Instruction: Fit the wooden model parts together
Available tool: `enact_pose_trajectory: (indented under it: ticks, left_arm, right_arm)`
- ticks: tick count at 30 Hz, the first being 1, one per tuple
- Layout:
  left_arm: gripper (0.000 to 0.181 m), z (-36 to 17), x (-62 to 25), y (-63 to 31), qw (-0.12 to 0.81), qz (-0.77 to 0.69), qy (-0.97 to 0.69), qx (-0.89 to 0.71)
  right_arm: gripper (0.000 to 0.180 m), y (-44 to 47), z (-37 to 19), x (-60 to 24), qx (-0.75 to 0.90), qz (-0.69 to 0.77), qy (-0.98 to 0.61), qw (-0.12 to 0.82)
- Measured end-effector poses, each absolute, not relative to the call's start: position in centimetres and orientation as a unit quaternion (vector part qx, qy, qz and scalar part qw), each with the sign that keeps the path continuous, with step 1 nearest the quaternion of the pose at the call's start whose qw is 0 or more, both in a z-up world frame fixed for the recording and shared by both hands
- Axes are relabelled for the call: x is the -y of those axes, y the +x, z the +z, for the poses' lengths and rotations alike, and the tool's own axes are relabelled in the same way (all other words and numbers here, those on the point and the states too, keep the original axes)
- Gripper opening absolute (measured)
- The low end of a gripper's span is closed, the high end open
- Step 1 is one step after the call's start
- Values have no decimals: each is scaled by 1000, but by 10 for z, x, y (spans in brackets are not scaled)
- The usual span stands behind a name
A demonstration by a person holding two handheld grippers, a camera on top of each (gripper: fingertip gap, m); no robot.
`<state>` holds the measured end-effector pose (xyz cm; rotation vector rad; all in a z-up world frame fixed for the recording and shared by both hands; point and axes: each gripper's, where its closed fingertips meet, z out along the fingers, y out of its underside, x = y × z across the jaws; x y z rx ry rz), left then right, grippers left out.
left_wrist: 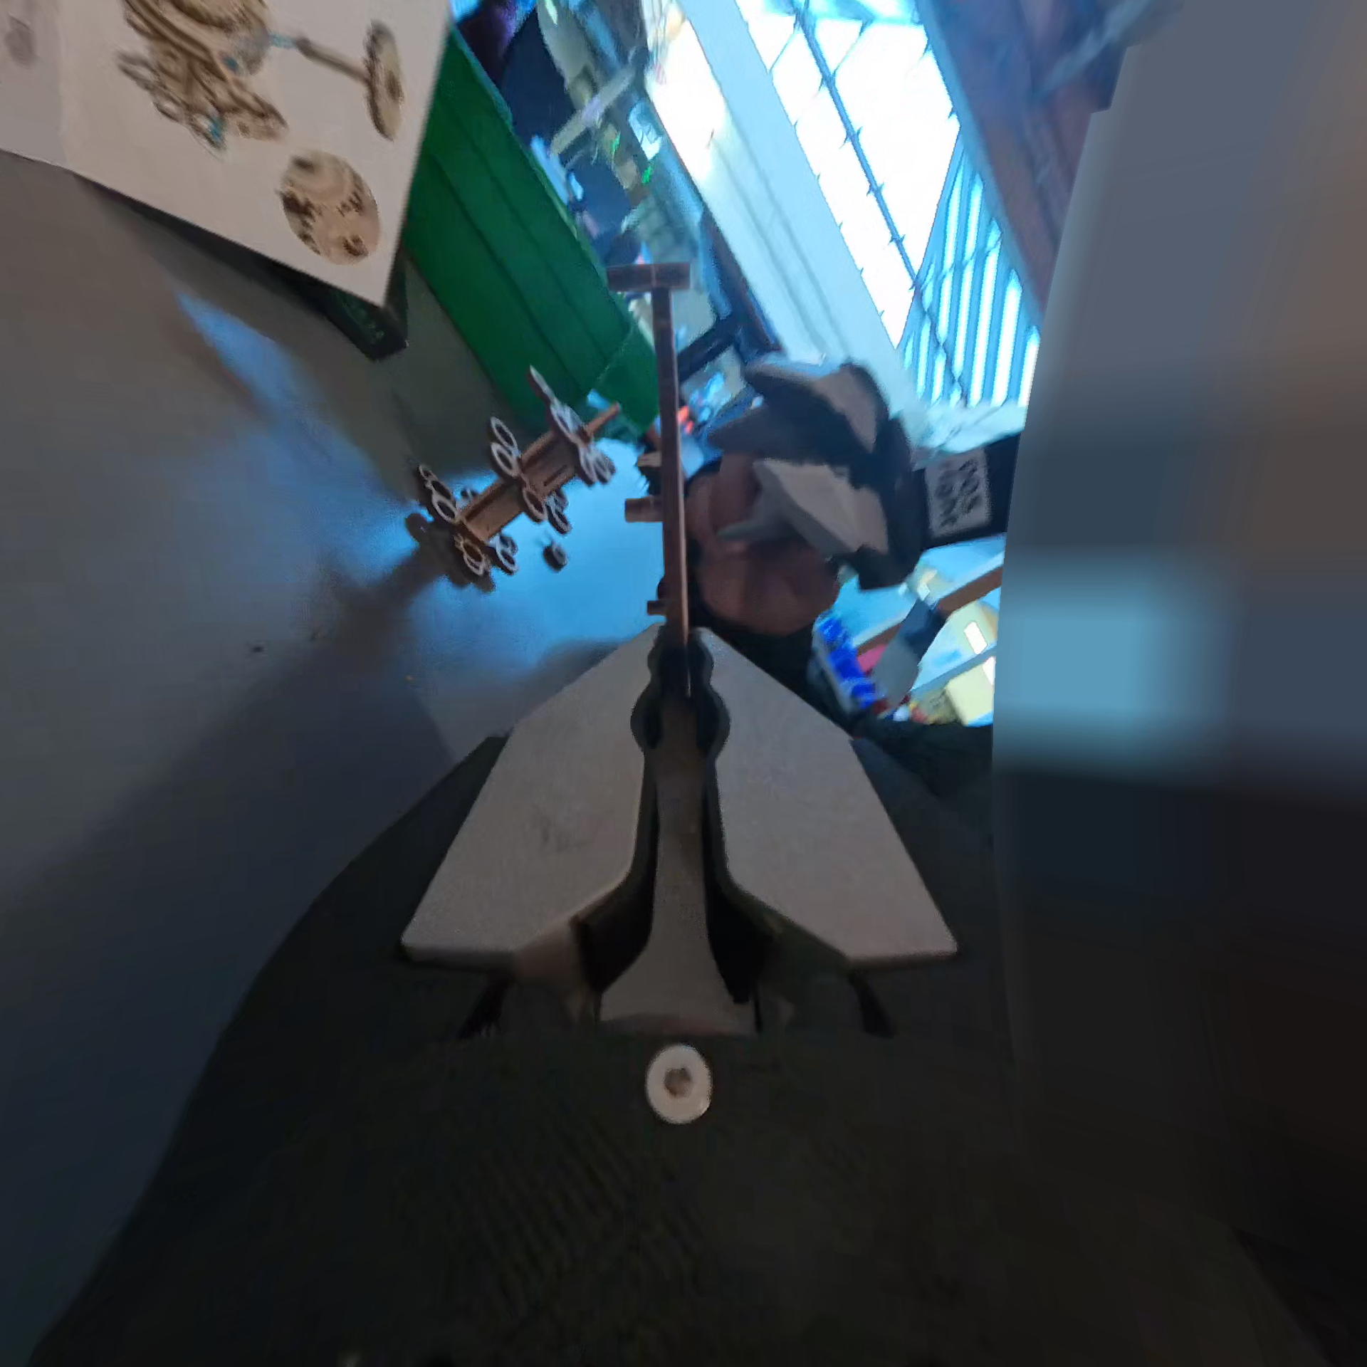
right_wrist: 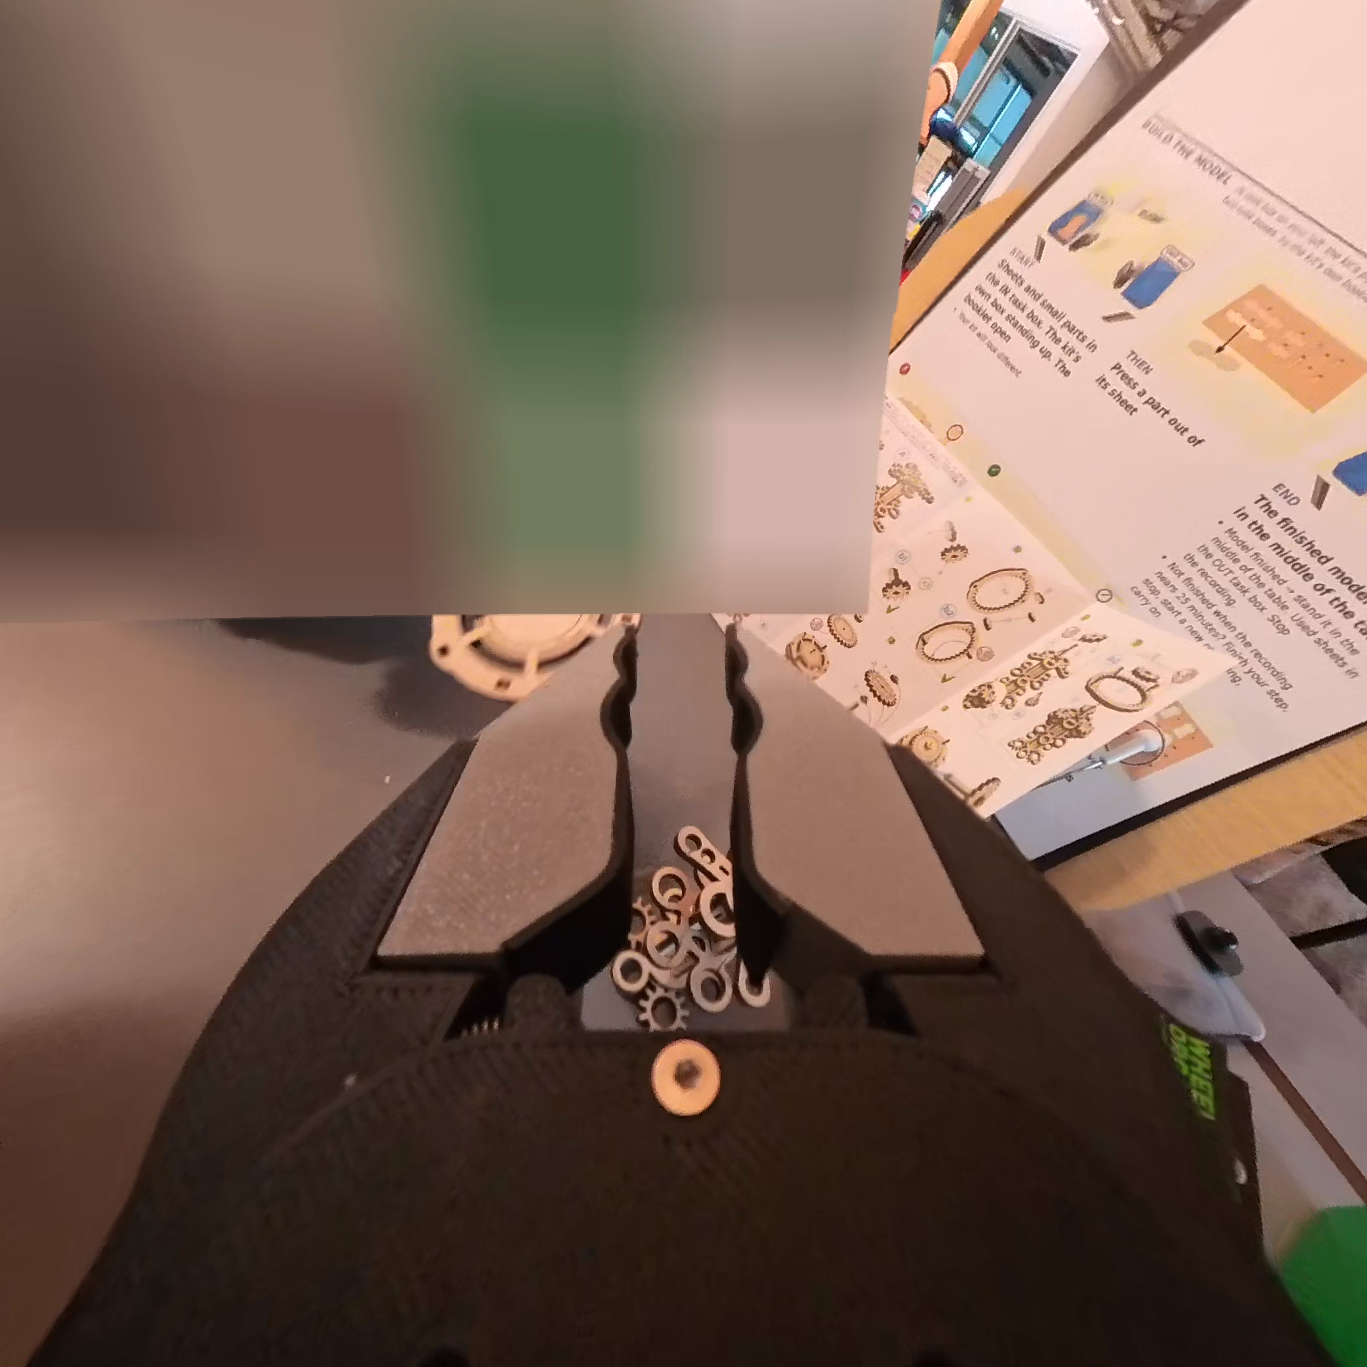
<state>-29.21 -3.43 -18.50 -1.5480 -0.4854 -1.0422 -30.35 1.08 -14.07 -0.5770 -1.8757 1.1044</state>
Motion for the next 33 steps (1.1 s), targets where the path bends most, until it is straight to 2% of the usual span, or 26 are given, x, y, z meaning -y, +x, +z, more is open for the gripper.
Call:
enact_pose_trajectory:
  ticks: [7,12,18,23,33]
  left_arm:
    - [1,-195,31,-259,570,-279,-772,43]
    - [1,-198,33,-267,582,-155,-797,-25]
    - [2,-216,35,-275,546,20,-829,-118]
    - [1,-217,35,-279,544,28,-831,-112]
    - [8,-221,35,-276,536,41,-834,-128]
  right_arm:
    - [19,-297,-139,-3,761,419,-188,458]
    - [11,-288,-137,6,763,396,-136,493]
    - [10,-282,-145,13,771,337,-76,536]
    - [3,-280,-143,11,765,328,-65,550]
    - [0,-280,-148,14,754,252,-25,606]
